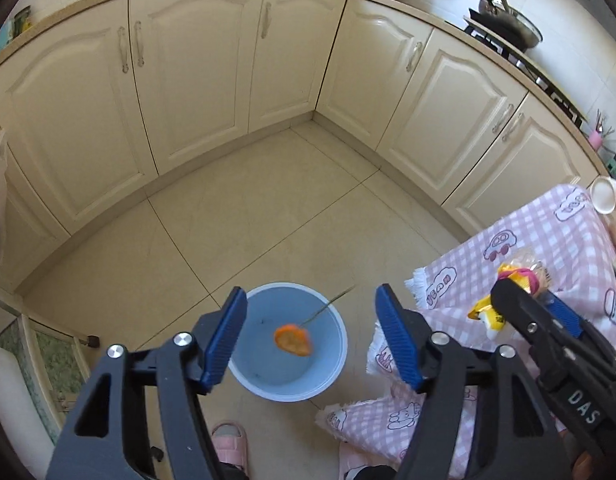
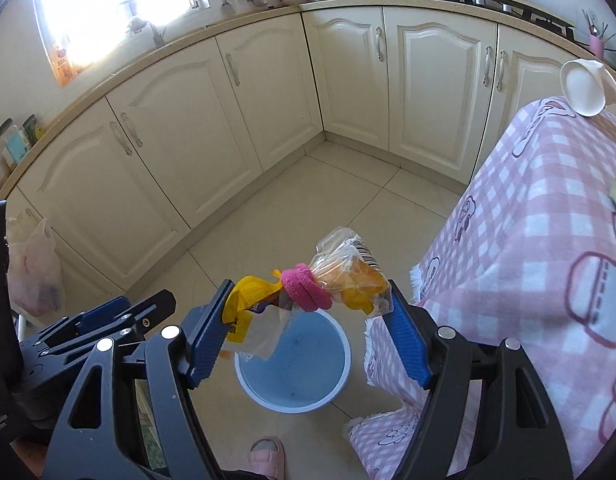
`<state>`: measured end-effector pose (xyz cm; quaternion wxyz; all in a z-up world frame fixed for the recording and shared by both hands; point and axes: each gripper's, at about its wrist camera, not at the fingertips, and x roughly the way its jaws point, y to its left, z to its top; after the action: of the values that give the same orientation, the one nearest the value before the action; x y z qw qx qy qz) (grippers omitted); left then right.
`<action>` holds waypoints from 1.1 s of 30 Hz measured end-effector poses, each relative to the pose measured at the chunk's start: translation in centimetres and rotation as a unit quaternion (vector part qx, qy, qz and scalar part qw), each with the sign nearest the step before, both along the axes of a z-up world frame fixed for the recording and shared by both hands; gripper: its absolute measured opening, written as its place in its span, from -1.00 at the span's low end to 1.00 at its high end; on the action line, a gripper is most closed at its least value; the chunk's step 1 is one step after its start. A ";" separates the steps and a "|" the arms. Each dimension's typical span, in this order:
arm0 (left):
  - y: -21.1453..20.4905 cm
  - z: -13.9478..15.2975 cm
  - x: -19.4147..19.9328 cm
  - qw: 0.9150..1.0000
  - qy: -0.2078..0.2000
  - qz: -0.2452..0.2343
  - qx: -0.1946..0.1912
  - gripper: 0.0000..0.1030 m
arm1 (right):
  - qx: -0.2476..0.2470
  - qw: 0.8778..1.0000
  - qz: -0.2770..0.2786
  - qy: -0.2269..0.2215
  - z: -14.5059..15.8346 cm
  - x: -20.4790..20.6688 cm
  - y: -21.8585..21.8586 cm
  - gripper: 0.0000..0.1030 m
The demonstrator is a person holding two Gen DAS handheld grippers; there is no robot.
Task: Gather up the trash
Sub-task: 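Open both tools over the blue bucket to drop peel and wrapper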
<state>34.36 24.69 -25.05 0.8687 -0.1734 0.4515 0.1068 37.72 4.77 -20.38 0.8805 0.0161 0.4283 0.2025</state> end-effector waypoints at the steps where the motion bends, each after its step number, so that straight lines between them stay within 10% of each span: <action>1: 0.1 -0.1 0.1 1.000 0.001 0.004 -0.003 0.27 | -0.001 1.000 0.002 0.002 -0.4 0.4 0.6 0.36; 20: 4.3 1.5 -2.5 0.998 -0.009 0.069 0.007 0.34 | 0.021 0.999 0.038 0.007 -0.1 0.9 5.6 0.49; 33: 1.4 6.2 -4.2 0.998 -0.049 0.042 0.008 0.36 | 0.007 0.999 -0.001 -0.047 4.5 -1.4 1.7 0.65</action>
<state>30.12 26.05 -18.83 0.8861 -0.1901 0.3994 0.1387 36.34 6.49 -15.92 0.8997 0.0136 0.3850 0.2051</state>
